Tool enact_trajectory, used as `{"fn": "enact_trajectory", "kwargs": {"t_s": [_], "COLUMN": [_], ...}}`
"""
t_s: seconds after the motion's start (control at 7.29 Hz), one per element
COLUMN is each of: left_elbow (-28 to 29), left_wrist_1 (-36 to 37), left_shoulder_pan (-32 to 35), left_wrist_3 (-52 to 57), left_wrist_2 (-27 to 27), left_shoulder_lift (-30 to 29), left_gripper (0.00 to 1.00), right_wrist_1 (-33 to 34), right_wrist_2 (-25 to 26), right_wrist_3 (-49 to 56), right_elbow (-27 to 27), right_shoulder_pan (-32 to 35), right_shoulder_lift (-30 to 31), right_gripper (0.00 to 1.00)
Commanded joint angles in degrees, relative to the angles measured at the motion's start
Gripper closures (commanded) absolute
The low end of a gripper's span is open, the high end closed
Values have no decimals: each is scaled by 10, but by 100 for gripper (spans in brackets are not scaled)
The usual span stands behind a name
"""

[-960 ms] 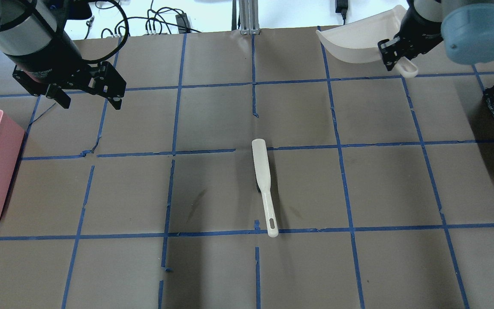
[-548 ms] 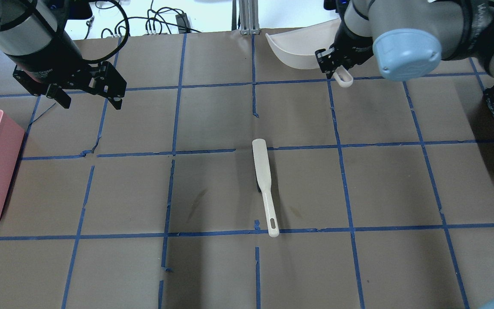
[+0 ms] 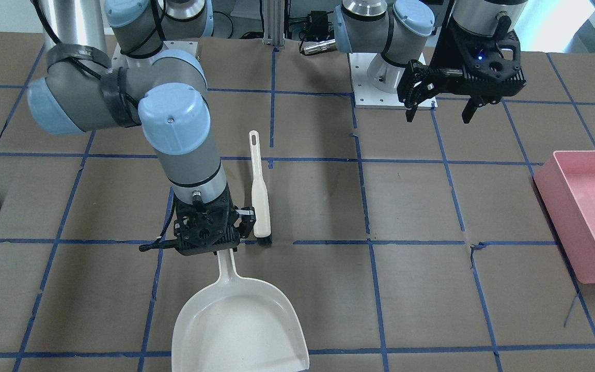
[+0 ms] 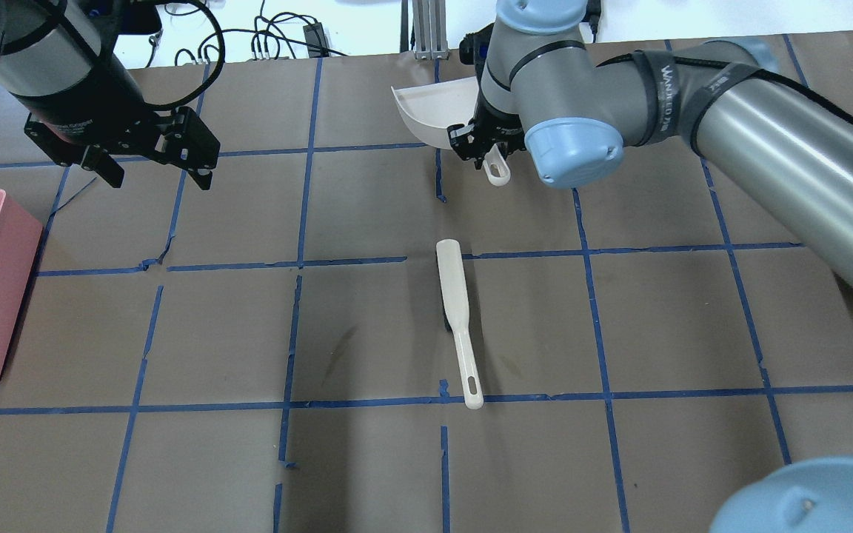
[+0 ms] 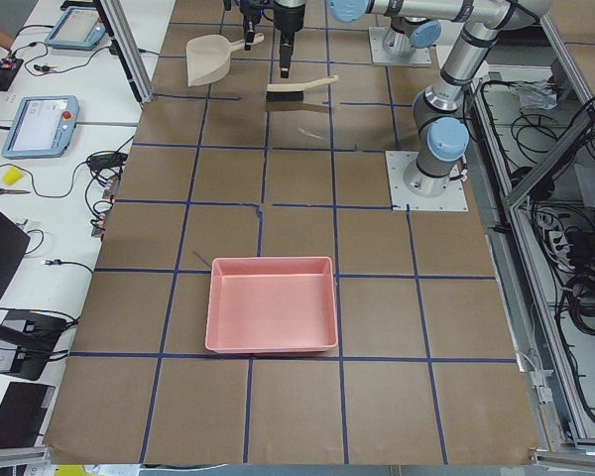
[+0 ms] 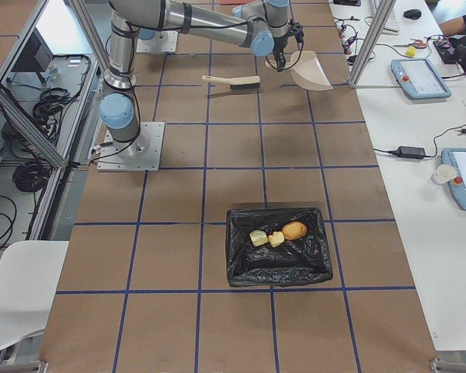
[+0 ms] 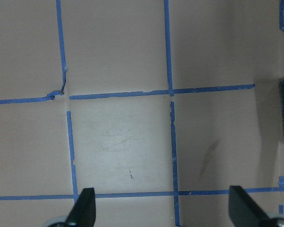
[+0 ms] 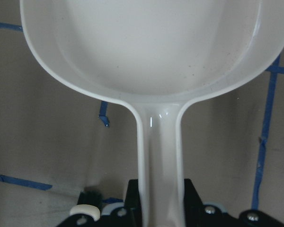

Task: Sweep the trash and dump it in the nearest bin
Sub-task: 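Carry the empty dustpan back over the table with the right gripper, then lower the dustpan onto the table beside the brush with the right gripper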

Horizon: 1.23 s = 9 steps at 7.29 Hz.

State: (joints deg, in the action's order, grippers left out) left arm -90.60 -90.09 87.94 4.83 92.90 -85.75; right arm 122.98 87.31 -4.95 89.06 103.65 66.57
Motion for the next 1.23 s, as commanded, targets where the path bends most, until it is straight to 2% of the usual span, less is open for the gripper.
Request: {"fn": "enact_trajectory", "kwargs": {"t_s": [0.0, 0.82, 0.96, 1.1], "left_elbow": [1, 1, 1, 1], "left_wrist_1": [0, 0, 0, 0], "left_shoulder_pan": [0, 1, 1, 1], "left_wrist_3": [0, 0, 0, 0], "left_wrist_2": [0, 2, 2, 2], "left_shoulder_lift": [0, 0, 0, 0], "left_gripper": [0, 0, 0, 0], "right_wrist_1": [7, 46, 50, 47], "right_wrist_2": [1, 2, 2, 1], "right_wrist_3": [-46, -108, -106, -96], "right_elbow": [2, 8, 8, 8], "right_shoulder_pan": [29, 54, 54, 54], "right_shoulder_lift": [-26, -58, -61, -64], "right_gripper": [100, 98, 95, 76]}}
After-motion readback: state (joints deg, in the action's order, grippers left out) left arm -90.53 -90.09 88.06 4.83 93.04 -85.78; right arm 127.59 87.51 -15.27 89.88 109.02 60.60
